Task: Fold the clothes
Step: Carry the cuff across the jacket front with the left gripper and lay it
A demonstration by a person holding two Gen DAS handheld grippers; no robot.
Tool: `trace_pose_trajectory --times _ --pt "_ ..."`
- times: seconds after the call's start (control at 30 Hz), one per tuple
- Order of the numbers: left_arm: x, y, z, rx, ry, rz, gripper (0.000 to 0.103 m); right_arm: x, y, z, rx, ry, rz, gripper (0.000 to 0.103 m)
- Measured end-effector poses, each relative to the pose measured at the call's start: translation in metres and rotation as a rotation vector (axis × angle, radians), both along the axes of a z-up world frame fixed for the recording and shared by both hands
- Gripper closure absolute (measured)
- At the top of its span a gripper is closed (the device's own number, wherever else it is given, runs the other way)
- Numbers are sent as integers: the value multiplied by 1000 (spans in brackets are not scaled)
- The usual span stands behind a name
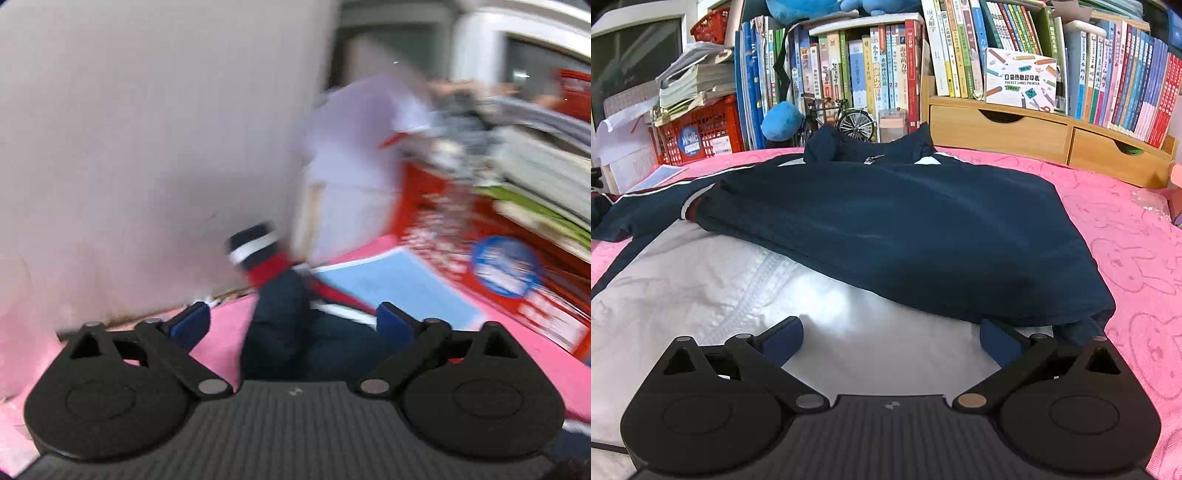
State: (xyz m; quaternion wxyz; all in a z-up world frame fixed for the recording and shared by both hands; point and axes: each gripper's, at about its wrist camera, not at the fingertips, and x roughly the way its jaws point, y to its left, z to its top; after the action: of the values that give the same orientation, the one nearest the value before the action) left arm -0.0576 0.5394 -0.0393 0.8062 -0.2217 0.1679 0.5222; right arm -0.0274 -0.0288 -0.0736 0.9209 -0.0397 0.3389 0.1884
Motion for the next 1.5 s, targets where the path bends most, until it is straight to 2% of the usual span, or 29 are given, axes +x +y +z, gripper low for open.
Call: trace_pose_trajectory --times 0.07,0.1,0.13,0.17,0.2,0.23,0.27,0.37,0.47,0.57,0.63,0.8,0.87,0.93,1.0,1.03,1.07,1.1,1.13,1.23,1.27,1.37,1.4,1.5 --pt "13 22 -15 -110 34 -20 0 0 1 0 -6 -1 0 0" --pt "19 27 -19 -118 61 -34 1 0 1 0 -9 -1 -1 0" --pt "26 26 -20 -72 95 -46 5 0 2 0 -11 -1 -1 0" --pt "31 24 -19 -35 109 -71 25 -1 2 0 -12 -1 -1 0" --pt "34 22 -18 -21 97 -95 53 -1 2 0 -13 -2 -1 0" --pt "36 20 -16 -23 80 -102 67 -1 2 0 -14 -2 -1 0" --pt "37 18 -14 -25 64 -110 90 -1 2 0 -15 -2 -1 0" --pt "36 13 -7 -22 2 -128 93 -1 2 0 -14 -2 -1 0" --pt "28 -10 15 51 -91 -204 95 -1 2 -1 -12 -2 -1 0" --pt "37 -67 48 260 -88 -378 95 -1 2 -1 -11 -4 -2 0" --pt "45 -110 68 355 -97 -518 95 -1 2 -1 -7 -3 -2 0" --pt "52 -223 89 410 -147 -858 94 -1 -1 0 8 -2 1 0" --pt "60 -263 81 380 -108 -982 91 -1 -1 0 12 -1 0 0" --pt "68 -301 68 332 -51 -1102 77 -1 -1 0 15 -1 -1 0" --pt "77 -327 50 252 14 -1206 50 0 -2 0 17 -1 -1 0" --pt "77 -334 42 222 33 -1240 41 0 -2 0 18 -1 -1 0" --pt "72 -337 37 212 36 -1259 29 0 -2 0 20 0 -1 0" --pt "68 -340 33 201 39 -1278 23 0 -2 0 21 0 -1 0" --pt "64 -342 28 190 42 -1297 21 0 -2 0 22 0 -1 0" --pt "46 -323 29 206 -5 -1284 9 0 -3 0 21 -2 5 0" --pt "38 -314 32 225 -28 -1255 1 0 -3 0 21 -2 6 0" --pt "17 -280 38 305 -83 -1073 0 0 -6 2 47 -4 -18 0" --pt "14 -268 37 312 -92 -1014 0 0 -8 4 79 2 -25 0" --pt "15 -233 26 280 -113 -873 0 5 -8 17 256 38 -25 0"
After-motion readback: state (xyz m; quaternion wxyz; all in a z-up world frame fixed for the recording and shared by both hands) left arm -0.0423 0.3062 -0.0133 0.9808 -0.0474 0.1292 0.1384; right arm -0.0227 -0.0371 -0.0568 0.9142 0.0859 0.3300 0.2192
